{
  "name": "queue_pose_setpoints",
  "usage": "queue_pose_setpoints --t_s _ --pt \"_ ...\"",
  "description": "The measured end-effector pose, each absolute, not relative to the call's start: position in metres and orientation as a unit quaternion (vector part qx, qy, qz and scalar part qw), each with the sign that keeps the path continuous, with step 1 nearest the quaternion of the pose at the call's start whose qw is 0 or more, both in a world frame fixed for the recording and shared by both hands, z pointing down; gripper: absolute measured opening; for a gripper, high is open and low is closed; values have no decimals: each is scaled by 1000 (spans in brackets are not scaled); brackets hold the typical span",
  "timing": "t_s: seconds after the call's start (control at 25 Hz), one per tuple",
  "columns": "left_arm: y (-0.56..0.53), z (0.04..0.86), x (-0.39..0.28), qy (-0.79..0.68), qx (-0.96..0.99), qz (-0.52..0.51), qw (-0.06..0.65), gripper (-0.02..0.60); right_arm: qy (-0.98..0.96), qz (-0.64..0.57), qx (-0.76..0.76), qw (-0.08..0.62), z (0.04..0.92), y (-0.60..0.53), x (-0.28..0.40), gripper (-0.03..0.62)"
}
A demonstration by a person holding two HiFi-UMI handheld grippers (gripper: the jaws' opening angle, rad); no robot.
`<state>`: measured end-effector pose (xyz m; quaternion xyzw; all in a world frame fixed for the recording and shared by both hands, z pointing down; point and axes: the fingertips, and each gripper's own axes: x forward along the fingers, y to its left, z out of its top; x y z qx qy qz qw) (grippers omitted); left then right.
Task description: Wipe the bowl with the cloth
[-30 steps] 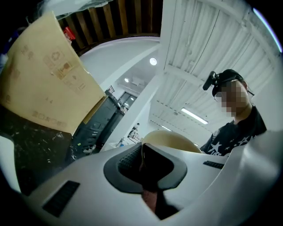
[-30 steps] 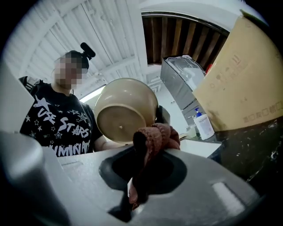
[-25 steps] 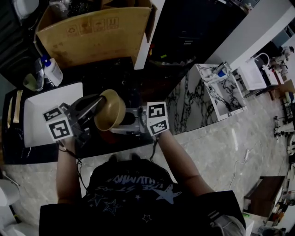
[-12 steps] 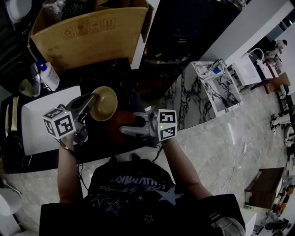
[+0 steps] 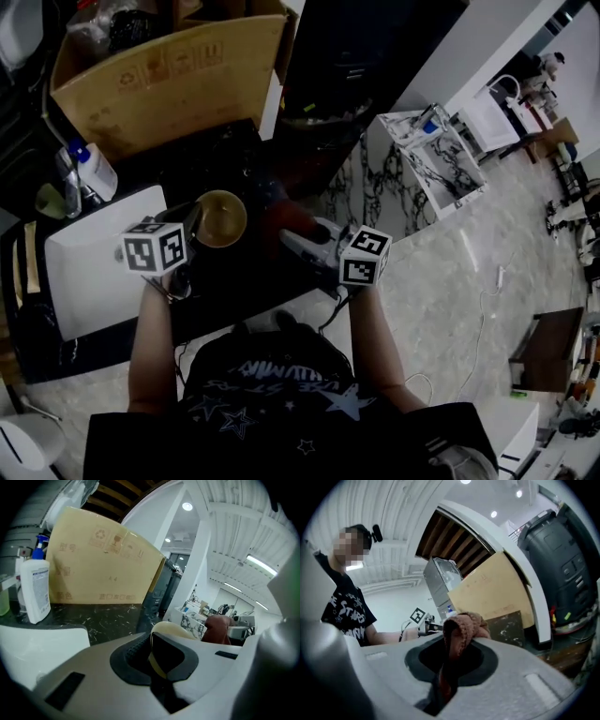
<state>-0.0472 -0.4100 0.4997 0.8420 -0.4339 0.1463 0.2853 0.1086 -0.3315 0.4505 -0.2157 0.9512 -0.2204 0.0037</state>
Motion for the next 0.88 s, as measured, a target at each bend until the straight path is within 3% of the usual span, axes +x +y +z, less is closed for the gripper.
queue_pose_setpoints --t_s 0.16,0.68,0.76,0.88 --pt "-413 515 -40 -423 839 166 300 21 935 -208 -283 -51 471 -325 116 48" --pt "-400 528 -32 -423 834 175 307 25 922 -204 -326 -40 467 -286 136 48" --pt "-401 523 -35 -439 833 172 289 111 926 -202 -316 -41 466 -281 138 48" --pt "-397 509 -40 -471 825 167 263 131 930 -201 -305 -40 462 -274 144 48"
